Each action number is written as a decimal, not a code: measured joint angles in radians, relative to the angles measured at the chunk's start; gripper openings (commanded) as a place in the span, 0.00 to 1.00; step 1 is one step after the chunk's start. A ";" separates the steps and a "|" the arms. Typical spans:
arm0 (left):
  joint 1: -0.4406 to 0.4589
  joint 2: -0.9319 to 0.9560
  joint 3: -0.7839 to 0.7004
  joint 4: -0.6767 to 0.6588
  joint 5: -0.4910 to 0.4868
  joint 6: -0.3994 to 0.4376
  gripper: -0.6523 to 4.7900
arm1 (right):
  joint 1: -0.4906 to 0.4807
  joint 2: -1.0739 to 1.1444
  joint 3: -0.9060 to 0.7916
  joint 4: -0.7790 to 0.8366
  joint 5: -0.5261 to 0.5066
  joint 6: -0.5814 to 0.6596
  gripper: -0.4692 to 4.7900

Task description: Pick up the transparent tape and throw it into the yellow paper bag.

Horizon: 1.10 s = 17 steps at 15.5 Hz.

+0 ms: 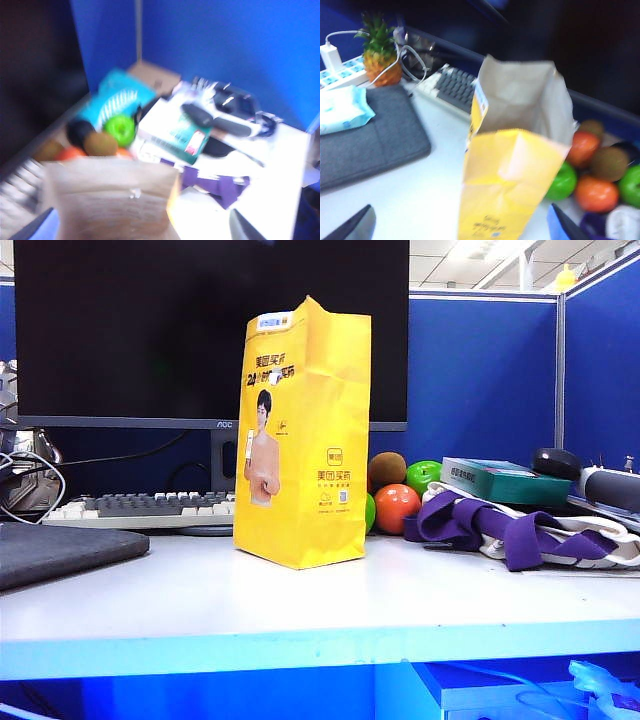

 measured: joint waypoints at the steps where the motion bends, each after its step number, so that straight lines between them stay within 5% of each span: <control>1: 0.017 -0.055 0.002 -0.037 0.002 0.018 1.00 | -0.001 -0.025 0.000 0.000 0.000 -0.002 1.00; 6: 0.253 -0.262 -0.001 -0.384 -0.218 0.032 1.00 | -0.002 -0.234 0.000 -0.006 0.008 -0.005 1.00; 8: 0.418 -0.342 0.002 -0.459 -0.192 0.029 1.00 | -0.001 -0.293 0.000 -0.010 0.025 -0.005 1.00; 11: 0.586 -0.390 0.002 -0.561 0.058 0.034 1.00 | 0.000 -0.301 -0.002 -0.039 -0.001 -0.005 1.00; 14: 0.489 -0.407 -0.001 -0.607 0.173 0.054 1.00 | 0.001 -0.301 -0.002 -0.043 -0.055 -0.006 1.00; 17: 0.491 -0.523 -0.002 -0.624 0.195 0.016 1.00 | -0.001 -0.302 -0.002 -0.050 -0.053 -0.005 1.00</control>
